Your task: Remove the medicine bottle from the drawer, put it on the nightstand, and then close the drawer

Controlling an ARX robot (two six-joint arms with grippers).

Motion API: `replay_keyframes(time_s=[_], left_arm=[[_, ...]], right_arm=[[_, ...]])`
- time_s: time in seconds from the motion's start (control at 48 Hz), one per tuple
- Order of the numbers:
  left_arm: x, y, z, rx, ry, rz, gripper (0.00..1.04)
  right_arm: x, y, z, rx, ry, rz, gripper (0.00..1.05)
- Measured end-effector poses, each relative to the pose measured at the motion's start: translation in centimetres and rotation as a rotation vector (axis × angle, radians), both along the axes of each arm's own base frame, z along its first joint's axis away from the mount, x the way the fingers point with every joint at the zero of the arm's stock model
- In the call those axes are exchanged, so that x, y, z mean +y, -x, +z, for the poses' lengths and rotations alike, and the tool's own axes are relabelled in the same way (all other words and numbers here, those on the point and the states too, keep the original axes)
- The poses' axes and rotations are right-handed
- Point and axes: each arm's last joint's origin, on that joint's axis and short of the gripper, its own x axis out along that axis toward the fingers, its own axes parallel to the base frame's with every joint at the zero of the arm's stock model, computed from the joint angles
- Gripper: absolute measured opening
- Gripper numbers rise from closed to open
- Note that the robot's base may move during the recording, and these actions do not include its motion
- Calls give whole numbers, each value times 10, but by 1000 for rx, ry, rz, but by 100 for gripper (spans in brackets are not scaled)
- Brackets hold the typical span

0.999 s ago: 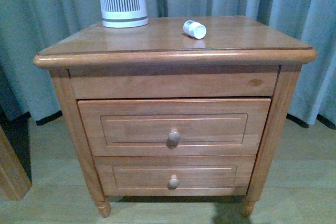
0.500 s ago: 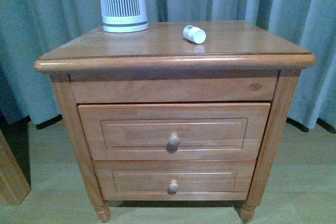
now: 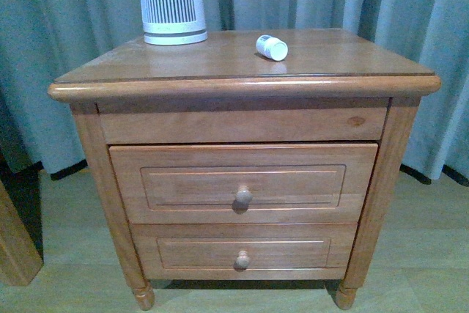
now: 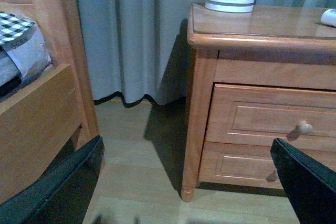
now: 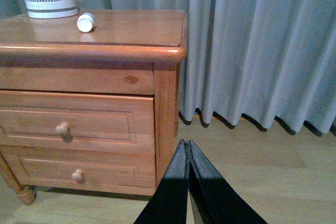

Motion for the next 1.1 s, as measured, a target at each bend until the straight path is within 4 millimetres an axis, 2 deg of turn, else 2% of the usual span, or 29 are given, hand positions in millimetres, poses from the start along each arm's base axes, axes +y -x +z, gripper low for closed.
replay_keyframes(time_s=[0.312, 0.479, 0.812, 0.999, 1.103], left_arm=[[0, 0, 0, 0, 0, 0, 98], [0, 0, 0, 0, 0, 0, 98], [0, 0, 0, 0, 0, 0, 98], [0, 0, 0, 0, 0, 0, 98], [0, 0, 0, 0, 0, 0, 98]], right_arm=[[0, 5, -1, 2, 0, 0, 3], [0, 15, -4, 10, 0, 0, 3], [0, 16, -3, 6, 0, 0, 3], [0, 16, -3, 6, 2, 0, 32], [0, 16, -3, 6, 3, 0, 56]])
